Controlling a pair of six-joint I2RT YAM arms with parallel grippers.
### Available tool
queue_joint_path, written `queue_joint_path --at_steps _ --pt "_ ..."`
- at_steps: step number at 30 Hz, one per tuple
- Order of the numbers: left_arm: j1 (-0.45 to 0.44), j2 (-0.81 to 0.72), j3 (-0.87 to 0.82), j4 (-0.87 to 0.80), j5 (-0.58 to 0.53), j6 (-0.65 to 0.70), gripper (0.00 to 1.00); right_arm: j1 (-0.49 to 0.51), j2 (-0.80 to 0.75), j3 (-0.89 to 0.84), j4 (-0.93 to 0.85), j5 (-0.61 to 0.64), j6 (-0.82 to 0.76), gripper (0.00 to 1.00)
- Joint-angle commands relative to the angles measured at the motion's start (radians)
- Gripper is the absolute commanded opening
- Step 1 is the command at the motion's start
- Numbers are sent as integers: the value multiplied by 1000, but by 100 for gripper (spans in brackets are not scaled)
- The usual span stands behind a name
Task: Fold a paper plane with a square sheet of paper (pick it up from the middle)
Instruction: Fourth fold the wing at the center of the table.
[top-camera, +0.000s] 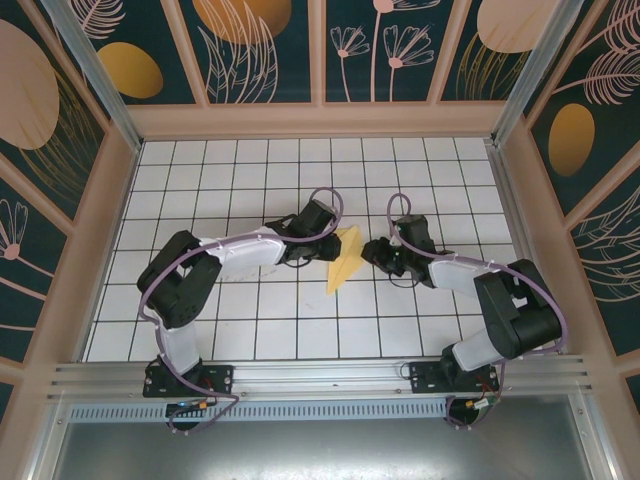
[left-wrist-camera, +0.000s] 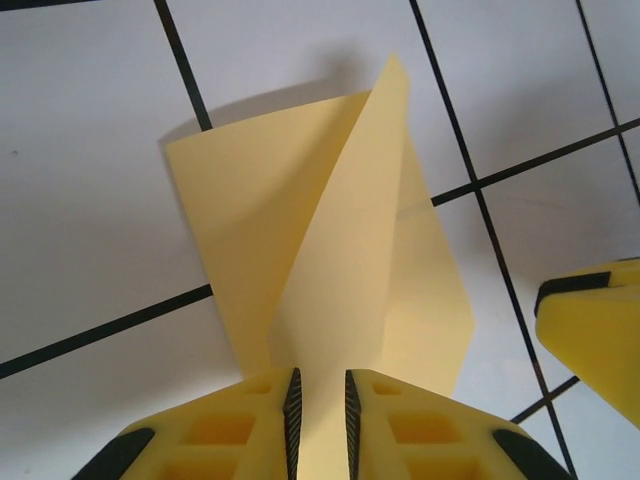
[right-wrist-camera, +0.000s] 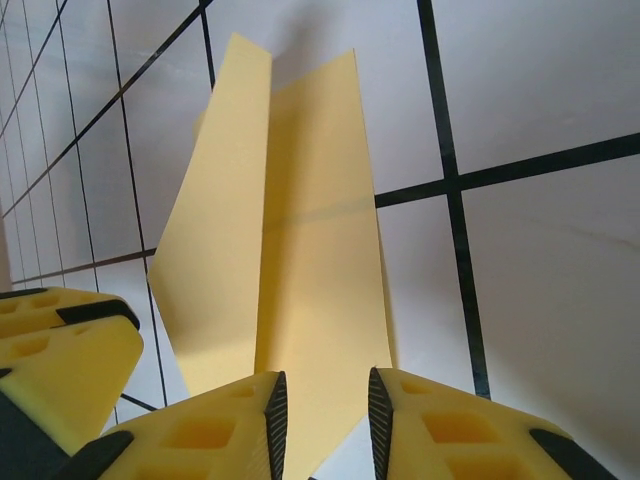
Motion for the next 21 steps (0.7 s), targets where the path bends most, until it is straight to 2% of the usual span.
queue_joint_path --at_steps 1,9,21 --pt "5 20 36 -45 -39 28 22 7 -20 -13 9 0 41 32" --pt "7 44 37 -43 -45 32 22 10 -6 -10 3 10 49 36" --pt "8 95 46 -46 -30 35 22 13 54 -4 37 -22 87 37"
